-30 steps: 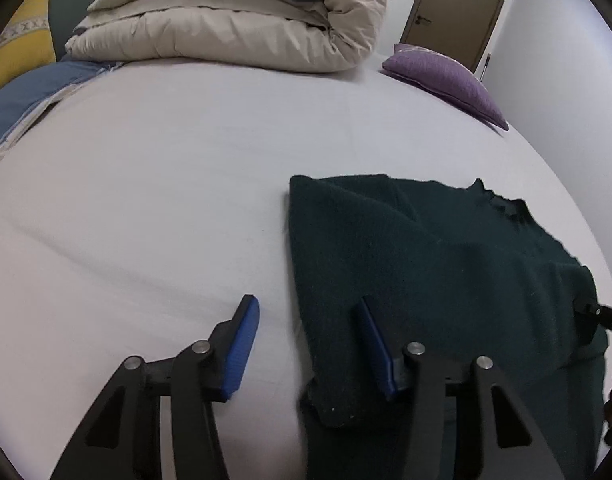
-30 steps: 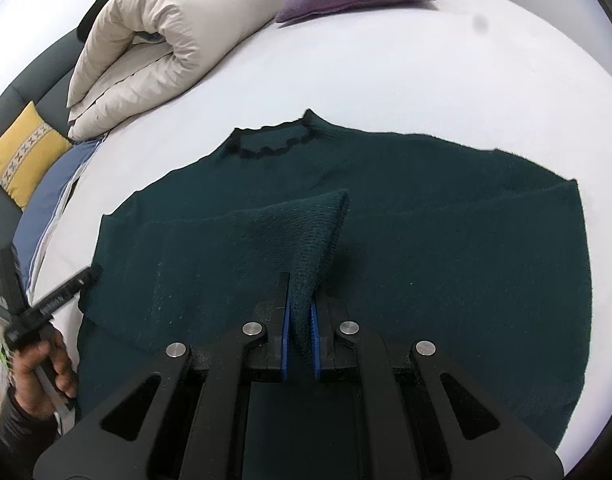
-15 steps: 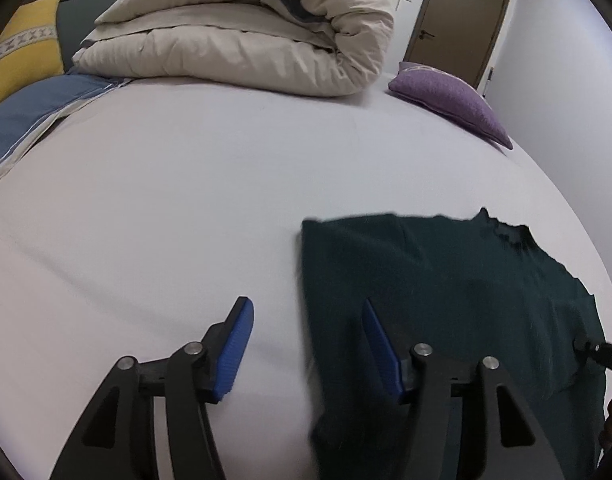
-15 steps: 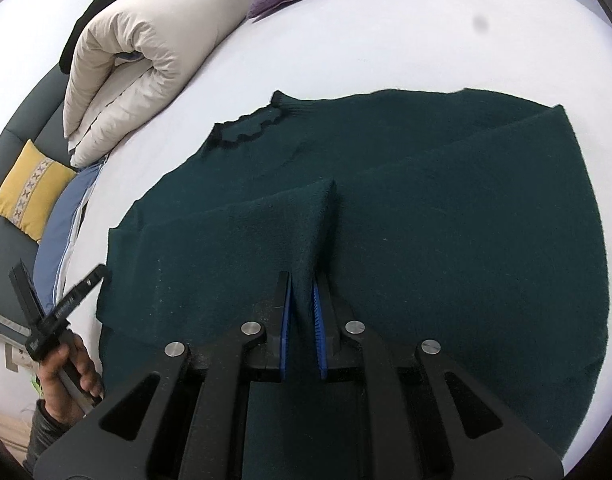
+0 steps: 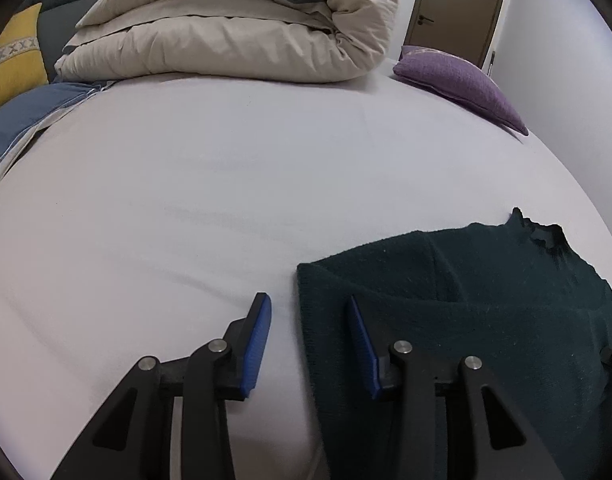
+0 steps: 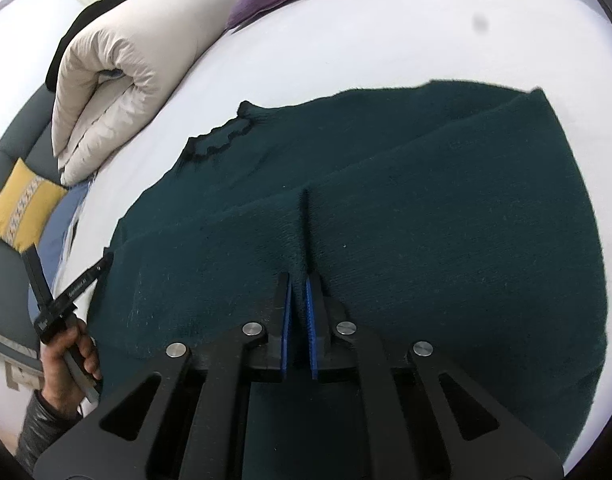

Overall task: Fold small clothes
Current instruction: 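Open both grippers and move them to the sweater hem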

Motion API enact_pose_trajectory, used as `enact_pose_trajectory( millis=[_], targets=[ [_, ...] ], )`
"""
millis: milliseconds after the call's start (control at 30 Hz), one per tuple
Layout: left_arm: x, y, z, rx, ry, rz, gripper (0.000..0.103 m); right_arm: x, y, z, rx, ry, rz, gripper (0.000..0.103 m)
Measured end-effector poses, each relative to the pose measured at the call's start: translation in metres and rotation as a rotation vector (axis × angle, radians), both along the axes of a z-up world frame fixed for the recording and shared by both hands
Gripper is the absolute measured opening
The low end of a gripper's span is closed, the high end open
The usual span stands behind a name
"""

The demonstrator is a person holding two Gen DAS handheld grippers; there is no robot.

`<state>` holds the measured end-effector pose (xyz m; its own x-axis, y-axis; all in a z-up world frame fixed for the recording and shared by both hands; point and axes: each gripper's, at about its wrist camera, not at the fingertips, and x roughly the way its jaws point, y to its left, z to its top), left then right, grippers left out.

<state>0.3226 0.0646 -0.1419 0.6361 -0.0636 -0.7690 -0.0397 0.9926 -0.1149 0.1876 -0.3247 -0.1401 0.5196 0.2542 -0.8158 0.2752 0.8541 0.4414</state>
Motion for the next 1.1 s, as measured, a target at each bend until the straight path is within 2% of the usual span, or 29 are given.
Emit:
enact_pose_trajectory(
  millis=[100, 133, 233, 333, 367, 433, 500, 633, 733, 833, 900, 967, 1033, 1100],
  targets=[
    [-0.011, -0.007, 0.012, 0.066, -0.014, 0.014, 0.043, -0.001, -0.004, -0.001, 0.039, 0.003, 0.003, 0.005],
    [-0.019, -0.010, 0.017, 0.084, -0.030, 0.012, 0.043, -0.004, -0.006, 0.003, 0.059, 0.005, -0.010, 0.010],
    [-0.049, -0.027, 0.029, 0.138, -0.081, -0.031, 0.043, -0.016, -0.004, 0.021, 0.008, -0.030, -0.013, 0.013],
    [-0.065, -0.051, 0.014, 0.296, -0.047, -0.100, 0.042, -0.018, 0.008, 0.028, -0.024, -0.034, 0.032, 0.013],
    [-0.068, -0.052, 0.009, 0.313, -0.038, -0.102, 0.040, -0.017, 0.014, 0.026, -0.063, -0.015, 0.048, 0.013],
    [-0.074, -0.045, 0.006, 0.300, -0.035, -0.090, 0.041, -0.015, 0.021, 0.017, -0.133, 0.036, 0.062, 0.010],
    [-0.077, -0.037, 0.005, 0.283, -0.036, -0.081, 0.041, -0.018, 0.019, 0.013, -0.135, 0.027, 0.060, 0.006],
    [-0.073, -0.028, -0.004, 0.253, -0.026, -0.073, 0.050, -0.019, 0.012, 0.007, -0.121, 0.019, 0.042, 0.006],
    [-0.074, -0.021, 0.002, 0.226, -0.017, -0.050, 0.056, -0.023, 0.010, 0.006, -0.113, 0.004, 0.036, 0.006],
    [-0.099, -0.017, 0.019, 0.198, -0.040, -0.062, 0.055, -0.043, 0.003, 0.020, -0.074, 0.007, -0.016, 0.018],
    [-0.128, -0.010, 0.034, 0.150, -0.062, -0.077, 0.055, -0.068, 0.003, 0.040, -0.071, -0.057, -0.026, 0.030],
    [-0.158, 0.000, 0.046, 0.084, -0.081, -0.080, 0.056, -0.108, 0.003, 0.064, -0.065, -0.149, -0.038, 0.054],
    [-0.194, 0.010, 0.053, 0.030, -0.070, -0.097, 0.057, -0.144, 0.004, 0.078, -0.038, -0.206, -0.036, 0.061],
    [-0.224, 0.022, 0.056, -0.023, -0.057, -0.091, 0.058, -0.178, 0.009, 0.087, -0.038, -0.231, -0.025, 0.061]
  ],
)
